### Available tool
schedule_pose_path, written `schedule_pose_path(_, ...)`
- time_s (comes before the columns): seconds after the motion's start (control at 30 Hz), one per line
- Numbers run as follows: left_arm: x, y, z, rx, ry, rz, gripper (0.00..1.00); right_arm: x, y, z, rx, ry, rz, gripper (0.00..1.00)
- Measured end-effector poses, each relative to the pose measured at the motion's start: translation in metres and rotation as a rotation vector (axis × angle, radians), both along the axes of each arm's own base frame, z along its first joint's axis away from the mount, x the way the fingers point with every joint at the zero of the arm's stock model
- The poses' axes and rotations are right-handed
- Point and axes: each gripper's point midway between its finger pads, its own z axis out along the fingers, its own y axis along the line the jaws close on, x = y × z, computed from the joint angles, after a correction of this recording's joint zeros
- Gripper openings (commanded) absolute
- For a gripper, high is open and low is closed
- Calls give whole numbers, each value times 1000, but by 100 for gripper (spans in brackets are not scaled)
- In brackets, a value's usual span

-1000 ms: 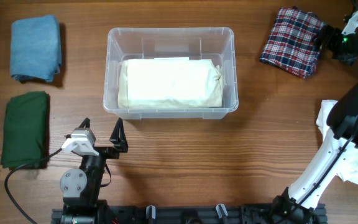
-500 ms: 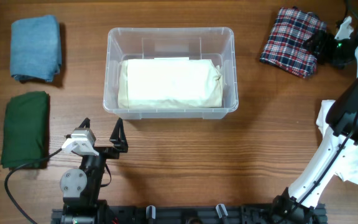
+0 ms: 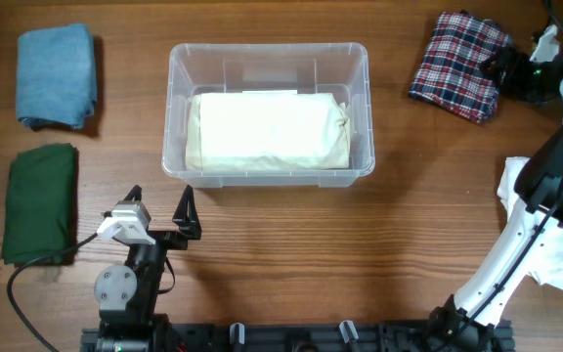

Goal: Pack container
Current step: 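Grasp the edge of the red-black plaid cloth with the right gripper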

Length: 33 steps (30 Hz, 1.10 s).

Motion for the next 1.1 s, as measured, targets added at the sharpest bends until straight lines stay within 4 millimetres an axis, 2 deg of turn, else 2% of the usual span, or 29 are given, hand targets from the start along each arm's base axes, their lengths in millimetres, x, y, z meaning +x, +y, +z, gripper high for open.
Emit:
schedule_pose_path(0.2, 0, 0, 0, 0, 0, 0, 100, 14, 7, 0, 73, -80, 40, 92)
schedule_pose_path(0.43, 0, 0, 0, 0, 0, 0, 100, 21, 19, 1, 124, -119, 77, 91)
schedule_pose_path(0.57, 0, 0, 0, 0, 0, 0, 100, 28, 31, 0, 126, -130, 94, 84)
schedule_pose_path(0.67, 0, 0, 0, 0, 0, 0, 100, 36, 50, 0, 136, -136, 117, 72)
schedule_pose_path(0.8, 0, 0, 0, 0, 0, 0, 100, 42, 80, -6, 166, -120, 153, 35)
schedule_pose_path(0.87, 0, 0, 0, 0, 0, 0, 100, 43, 92, -10, 187, -109, 165, 23)
schedule_pose_path(0.93, 0, 0, 0, 0, 0, 0, 100, 43, 95, -11, 205, -105, 162, 11)
schedule_pose_path(1.0, 0, 0, 0, 0, 0, 0, 100, 42, 94, -10, 216, -104, 156, 4)
schedule_pose_path(1.1, 0, 0, 0, 0, 0, 0, 100, 42, 94, -9, 226, -110, 161, 4)
